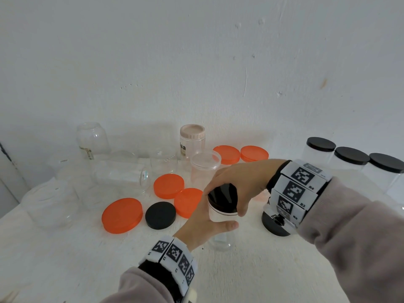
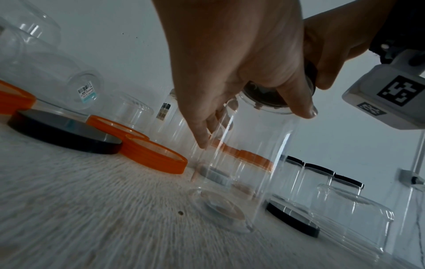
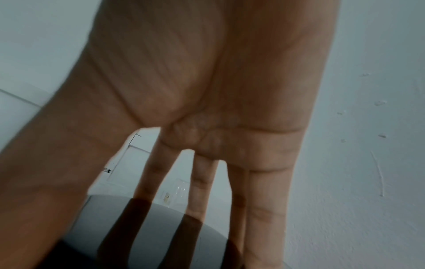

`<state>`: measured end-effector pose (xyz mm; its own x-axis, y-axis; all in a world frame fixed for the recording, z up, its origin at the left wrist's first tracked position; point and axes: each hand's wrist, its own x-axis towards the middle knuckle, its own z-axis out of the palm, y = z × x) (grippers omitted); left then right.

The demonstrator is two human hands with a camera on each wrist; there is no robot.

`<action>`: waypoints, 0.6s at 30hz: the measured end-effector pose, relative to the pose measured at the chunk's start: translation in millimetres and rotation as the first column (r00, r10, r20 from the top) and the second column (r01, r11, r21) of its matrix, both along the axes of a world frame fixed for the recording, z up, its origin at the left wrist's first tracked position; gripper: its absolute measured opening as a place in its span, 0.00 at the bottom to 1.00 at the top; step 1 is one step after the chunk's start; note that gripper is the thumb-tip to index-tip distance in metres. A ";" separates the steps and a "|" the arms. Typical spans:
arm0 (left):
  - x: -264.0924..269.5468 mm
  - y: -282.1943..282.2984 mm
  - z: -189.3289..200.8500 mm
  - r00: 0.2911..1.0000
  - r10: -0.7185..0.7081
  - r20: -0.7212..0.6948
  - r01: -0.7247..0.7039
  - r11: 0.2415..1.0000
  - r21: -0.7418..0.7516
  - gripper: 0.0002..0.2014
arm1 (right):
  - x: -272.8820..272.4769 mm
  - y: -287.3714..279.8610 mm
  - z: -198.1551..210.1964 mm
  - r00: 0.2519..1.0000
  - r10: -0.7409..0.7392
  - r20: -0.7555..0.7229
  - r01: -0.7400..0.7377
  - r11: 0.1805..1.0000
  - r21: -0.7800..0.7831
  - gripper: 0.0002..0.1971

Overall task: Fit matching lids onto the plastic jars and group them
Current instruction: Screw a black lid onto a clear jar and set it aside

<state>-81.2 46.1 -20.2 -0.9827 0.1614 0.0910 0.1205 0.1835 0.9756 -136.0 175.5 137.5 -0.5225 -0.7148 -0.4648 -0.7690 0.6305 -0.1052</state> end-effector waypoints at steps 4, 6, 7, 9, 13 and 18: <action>1.6 1.2 -0.3 1.000 0.020 -0.001 -0.020 1.000 -0.014 0.43 | -2.1 -1.2 -2.3 0.998 -0.044 -0.036 0.043 0.999 -0.027 0.41; 2.2 1.5 -0.8 0.999 0.033 0.008 -0.033 0.999 -0.010 0.43 | -3.1 -1.8 -4.1 0.997 -0.068 -0.046 0.066 0.997 -0.044 0.40; 2.2 1.6 -1.4 0.999 0.036 0.010 -0.036 0.999 -0.006 0.44 | -2.9 -1.8 -5.3 0.994 -0.092 -0.052 0.090 0.995 -0.051 0.39; 2.3 2.7 -2.3 0.999 0.040 0.013 -0.040 0.999 -0.003 0.46 | -1.6 -0.8 -8.9 0.985 -0.165 -0.058 0.160 0.984 -0.082 0.36; 4.2 5.1 -0.9 0.998 0.061 -0.012 -0.061 0.998 -0.020 0.46 | 3.1 -0.3 -16.4 0.954 -0.251 -0.162 0.230 0.964 -0.134 0.35; 4.5 5.0 -0.5 0.998 0.062 0.001 -0.062 0.998 -0.023 0.47 | 1.3 -0.6 -9.3 0.964 -0.265 -0.030 0.265 0.964 -0.012 0.42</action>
